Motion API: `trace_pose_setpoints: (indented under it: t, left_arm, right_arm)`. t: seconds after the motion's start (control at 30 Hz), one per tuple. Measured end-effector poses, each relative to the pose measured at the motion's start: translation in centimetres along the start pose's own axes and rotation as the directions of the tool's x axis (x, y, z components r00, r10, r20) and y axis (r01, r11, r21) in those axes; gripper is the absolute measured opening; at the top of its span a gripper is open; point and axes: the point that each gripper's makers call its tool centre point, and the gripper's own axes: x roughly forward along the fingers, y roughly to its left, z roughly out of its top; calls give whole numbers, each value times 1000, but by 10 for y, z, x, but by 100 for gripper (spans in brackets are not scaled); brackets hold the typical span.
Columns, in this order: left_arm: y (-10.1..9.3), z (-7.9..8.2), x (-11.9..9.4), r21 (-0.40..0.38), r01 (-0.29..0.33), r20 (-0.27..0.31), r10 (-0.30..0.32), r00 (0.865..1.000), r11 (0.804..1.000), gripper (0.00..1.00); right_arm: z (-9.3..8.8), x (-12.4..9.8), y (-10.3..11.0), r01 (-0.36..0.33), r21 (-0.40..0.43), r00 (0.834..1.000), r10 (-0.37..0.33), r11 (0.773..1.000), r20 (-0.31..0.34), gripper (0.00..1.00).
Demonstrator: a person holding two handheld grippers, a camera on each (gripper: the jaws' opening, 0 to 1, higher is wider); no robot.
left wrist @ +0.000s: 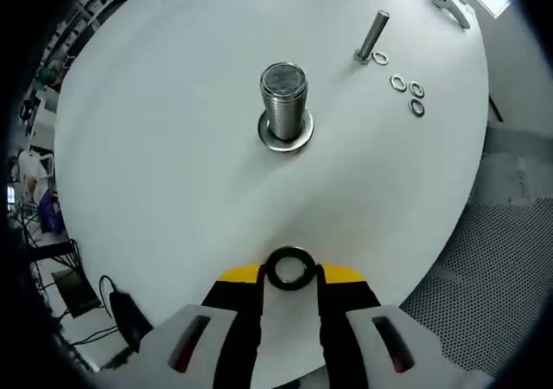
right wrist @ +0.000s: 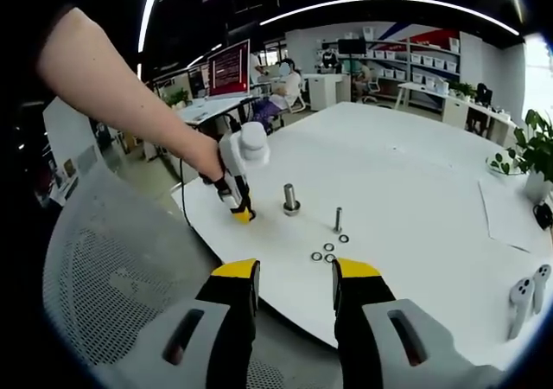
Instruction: Place the washer onto the threaded stud by aligning its center hole with the stud, sliding it down to the base, and recovering from edge contact or off-axis alignment until the washer reaches the visible bottom stop.
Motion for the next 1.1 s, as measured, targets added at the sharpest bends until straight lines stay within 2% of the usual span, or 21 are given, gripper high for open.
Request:
trace_pose_setpoints:
  t: [0.17, 0.23, 0.3, 0.9, 1.1]
  left_arm:
    - [0, -1, 0, -6, 1, 11, -1, 1000, 1000, 23]
    - [-4, 0, 1, -28, 19, 15, -18, 1000, 999, 28]
    - [-5, 0, 1, -10, 8, 7, -8, 1000, 1000, 29]
    - [-5, 1, 1, -25, 7, 3, -7, 1000, 1000, 28]
    - [-1, 1, 1, -29, 6, 5, -6, 1000, 1000, 24]
  right_arm:
    - [-1, 1, 2, -10, -5, 1000, 10, 1000, -7, 36]
    - [-2, 1, 3, -13, -9, 1000, 13, 1000, -13, 36]
    - [-2, 1, 3, -14, -10, 1000, 14, 1000, -15, 36]
    - [-2, 1, 3, -20, 0, 1000, 20, 1000, -10, 35]
    - [-2, 1, 2, -14, 8, 1000, 14, 1000, -9, 35]
